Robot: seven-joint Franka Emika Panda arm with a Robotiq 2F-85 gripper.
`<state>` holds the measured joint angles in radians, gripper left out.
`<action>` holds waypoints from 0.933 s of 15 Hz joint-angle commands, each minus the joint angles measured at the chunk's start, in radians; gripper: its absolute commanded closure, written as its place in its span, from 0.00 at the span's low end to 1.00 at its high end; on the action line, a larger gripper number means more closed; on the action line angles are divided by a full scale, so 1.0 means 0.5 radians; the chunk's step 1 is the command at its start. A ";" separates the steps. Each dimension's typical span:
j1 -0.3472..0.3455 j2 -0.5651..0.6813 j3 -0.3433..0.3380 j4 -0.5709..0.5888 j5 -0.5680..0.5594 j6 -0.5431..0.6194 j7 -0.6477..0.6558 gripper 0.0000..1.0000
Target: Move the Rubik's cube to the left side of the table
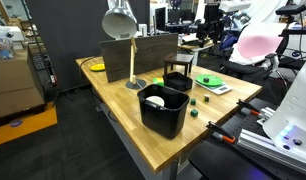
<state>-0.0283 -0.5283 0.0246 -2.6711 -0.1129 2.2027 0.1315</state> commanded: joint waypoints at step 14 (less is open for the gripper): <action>-0.001 0.186 0.046 -0.077 0.004 0.167 0.083 0.00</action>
<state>-0.0225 -0.4537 0.0367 -2.6853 -0.1210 2.2453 0.1372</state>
